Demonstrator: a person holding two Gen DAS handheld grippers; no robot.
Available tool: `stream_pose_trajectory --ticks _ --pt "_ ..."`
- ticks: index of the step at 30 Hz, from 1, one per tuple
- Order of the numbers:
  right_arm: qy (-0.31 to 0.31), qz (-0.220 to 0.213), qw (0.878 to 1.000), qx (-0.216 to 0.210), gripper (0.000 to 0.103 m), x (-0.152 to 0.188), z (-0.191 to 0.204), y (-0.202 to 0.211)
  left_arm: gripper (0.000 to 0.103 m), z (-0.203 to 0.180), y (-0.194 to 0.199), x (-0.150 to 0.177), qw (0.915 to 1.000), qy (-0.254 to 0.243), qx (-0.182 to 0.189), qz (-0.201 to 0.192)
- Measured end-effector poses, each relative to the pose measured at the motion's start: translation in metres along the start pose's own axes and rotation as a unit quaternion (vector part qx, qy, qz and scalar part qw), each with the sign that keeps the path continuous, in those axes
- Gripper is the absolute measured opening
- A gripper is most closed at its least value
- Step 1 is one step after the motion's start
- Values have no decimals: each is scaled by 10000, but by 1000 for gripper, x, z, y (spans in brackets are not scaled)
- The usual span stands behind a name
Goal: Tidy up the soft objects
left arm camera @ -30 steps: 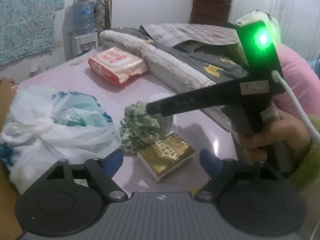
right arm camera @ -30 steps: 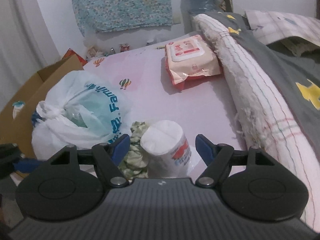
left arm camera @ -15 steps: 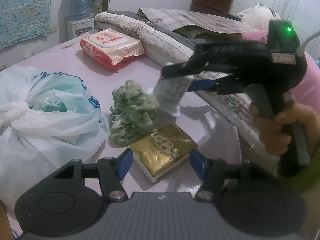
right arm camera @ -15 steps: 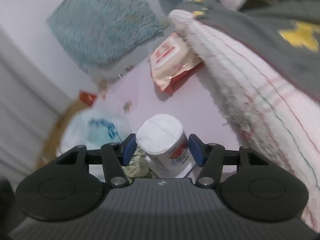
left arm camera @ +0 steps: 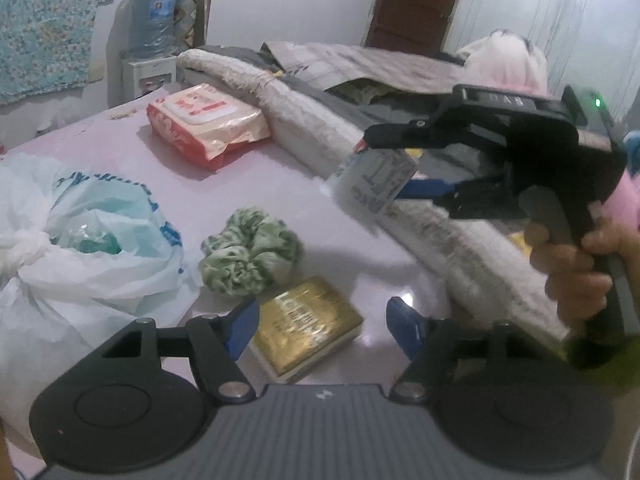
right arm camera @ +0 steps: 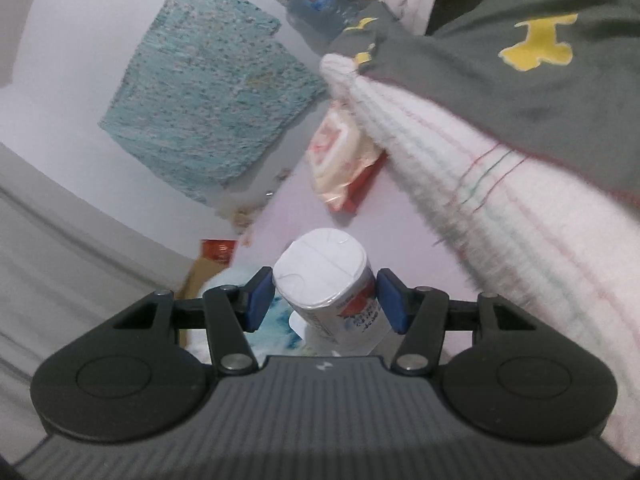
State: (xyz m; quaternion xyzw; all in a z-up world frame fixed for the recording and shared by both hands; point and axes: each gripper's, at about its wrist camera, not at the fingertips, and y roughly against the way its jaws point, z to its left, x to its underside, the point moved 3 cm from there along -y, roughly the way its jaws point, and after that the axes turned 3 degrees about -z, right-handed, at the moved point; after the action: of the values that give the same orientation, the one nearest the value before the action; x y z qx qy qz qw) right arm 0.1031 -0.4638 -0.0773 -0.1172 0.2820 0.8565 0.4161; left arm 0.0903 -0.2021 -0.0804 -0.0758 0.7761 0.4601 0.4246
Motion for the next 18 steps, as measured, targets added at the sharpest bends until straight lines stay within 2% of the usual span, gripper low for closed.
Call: stream_pose_trajectory --ticks 5,8,11,13,16,18 --pt "-416 500 9959 -632 55 27 14 -7 69 -1 18 -8 9990 247 242 -284" --pt "-636 865 9897 -947 55 48 21 -18 70 2 38 -4 9989 171 191 -402" --pt "-778 1176 9841 -1081 55 69 26 -31 76 8 55 8 9992 20 -52 -398" --pt "-898 1372 9797 -1151 55 79 28 -39 80 12 63 20 9984 -169 -352 -400" --pt "-997 1687 9725 -1262 55 88 35 -46 81 17 70 35 9959 -375 -740 -367" --pt "-1036 1929 9663 -1352 55 90 43 -48 81 18 75 41 9943 -476 -855 -417"
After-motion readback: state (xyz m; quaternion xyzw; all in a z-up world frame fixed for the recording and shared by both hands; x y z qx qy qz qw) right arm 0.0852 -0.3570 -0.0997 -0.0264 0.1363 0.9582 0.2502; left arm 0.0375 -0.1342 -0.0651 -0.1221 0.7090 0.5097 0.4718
